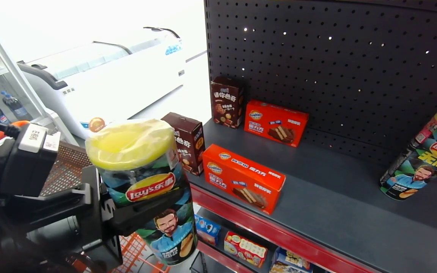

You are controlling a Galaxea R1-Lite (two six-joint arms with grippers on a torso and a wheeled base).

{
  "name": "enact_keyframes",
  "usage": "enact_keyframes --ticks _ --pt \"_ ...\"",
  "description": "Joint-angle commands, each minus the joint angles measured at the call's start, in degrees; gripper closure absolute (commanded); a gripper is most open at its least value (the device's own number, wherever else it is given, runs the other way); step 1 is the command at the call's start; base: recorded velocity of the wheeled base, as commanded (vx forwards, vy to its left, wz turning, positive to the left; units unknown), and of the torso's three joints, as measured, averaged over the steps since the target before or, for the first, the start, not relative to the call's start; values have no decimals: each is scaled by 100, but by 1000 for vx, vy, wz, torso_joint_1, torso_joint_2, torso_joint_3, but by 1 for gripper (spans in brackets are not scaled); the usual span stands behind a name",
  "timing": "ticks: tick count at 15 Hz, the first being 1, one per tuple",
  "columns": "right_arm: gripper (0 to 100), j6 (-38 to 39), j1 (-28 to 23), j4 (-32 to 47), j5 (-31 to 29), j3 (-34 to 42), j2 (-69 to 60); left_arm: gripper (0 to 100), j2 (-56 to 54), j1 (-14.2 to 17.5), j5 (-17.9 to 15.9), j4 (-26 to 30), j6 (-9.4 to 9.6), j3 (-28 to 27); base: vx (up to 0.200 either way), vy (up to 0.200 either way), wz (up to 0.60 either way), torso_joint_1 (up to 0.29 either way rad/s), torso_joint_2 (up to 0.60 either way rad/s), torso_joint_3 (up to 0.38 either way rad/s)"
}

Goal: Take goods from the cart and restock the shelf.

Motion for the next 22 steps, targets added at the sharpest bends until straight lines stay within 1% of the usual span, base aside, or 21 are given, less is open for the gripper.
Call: enact_keyframes --ticks 1,2,3,6,7,8,16,22 --pt "0 -7 0 -2 1 1 8 100 4 -148 -88 41 -101 -50 0 0 0 0 0 0" --pt "0 -7 0 -2 1 1 8 100 4 -148 -194 77 -215 -50 0 0 0 0 0 0" --pt "0 -15 0 -2 1 1 8 100 -5 -156 -299 77 -242 -33 0 0 0 0 0 0" --pt "0 2 0 -2 1 1 8 100 -40 -165 -598 85 -242 -33 0 0 0 0 0 0" --pt "0 2 0 -2 1 1 8 100 -32 -174 -730 77 -242 -33 0 0 -600 7 -2 -2" --pt "0 2 0 -2 1 1 8 100 -32 -165 -791 77 -242 -33 0 0 -600 -2 2 2" --pt "0 2 0 -2 1 1 8 100 -32 -156 -800 68 -242 -86 0 0 -600 1 2 3" --pt "0 2 0 -2 1 1 8 100 -32 -148 -791 77 -242 -86 0 0 0 0 0 0"
